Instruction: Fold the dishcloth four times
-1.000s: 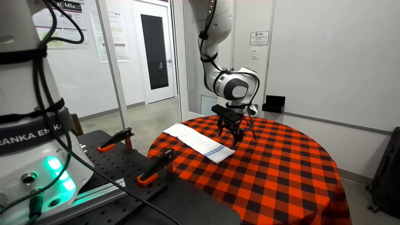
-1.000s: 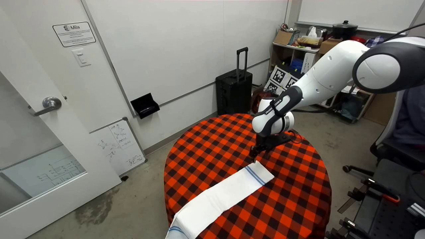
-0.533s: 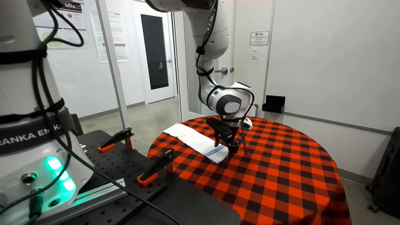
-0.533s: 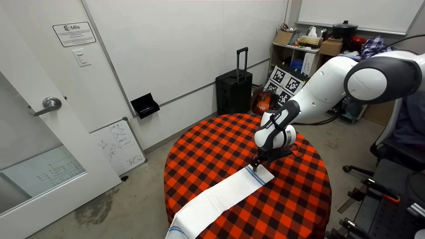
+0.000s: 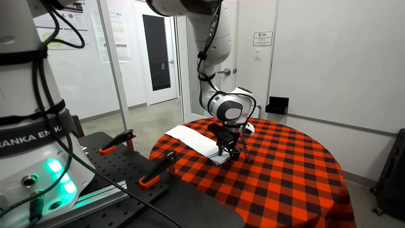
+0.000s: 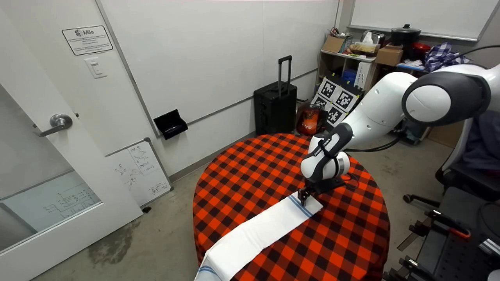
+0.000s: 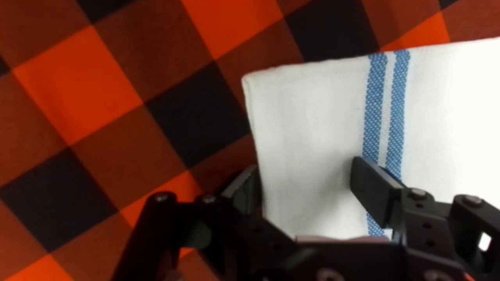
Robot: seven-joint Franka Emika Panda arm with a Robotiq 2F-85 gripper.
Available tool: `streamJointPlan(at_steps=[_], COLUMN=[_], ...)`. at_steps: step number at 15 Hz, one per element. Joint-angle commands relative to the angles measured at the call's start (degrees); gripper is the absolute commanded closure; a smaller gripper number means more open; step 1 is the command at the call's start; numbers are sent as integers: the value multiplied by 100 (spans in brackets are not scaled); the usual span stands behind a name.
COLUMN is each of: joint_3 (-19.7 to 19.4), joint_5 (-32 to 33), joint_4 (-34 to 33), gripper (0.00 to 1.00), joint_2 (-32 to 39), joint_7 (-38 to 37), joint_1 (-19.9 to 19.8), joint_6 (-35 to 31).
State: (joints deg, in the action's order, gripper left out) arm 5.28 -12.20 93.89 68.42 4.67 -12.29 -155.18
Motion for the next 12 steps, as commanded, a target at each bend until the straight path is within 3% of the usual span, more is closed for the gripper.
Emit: streamJointPlan(at_steps=[1,5,12], joint_3=[24,78,-9], joint_5=[-9,-19,8], joint_4=[84,124,340], gripper=[68,99,97], joint_2=[-27,-75,-330], joint_7=[-110,-99,-114], joint_1=[14,8,-2], joint_6=[-139,-160,-351])
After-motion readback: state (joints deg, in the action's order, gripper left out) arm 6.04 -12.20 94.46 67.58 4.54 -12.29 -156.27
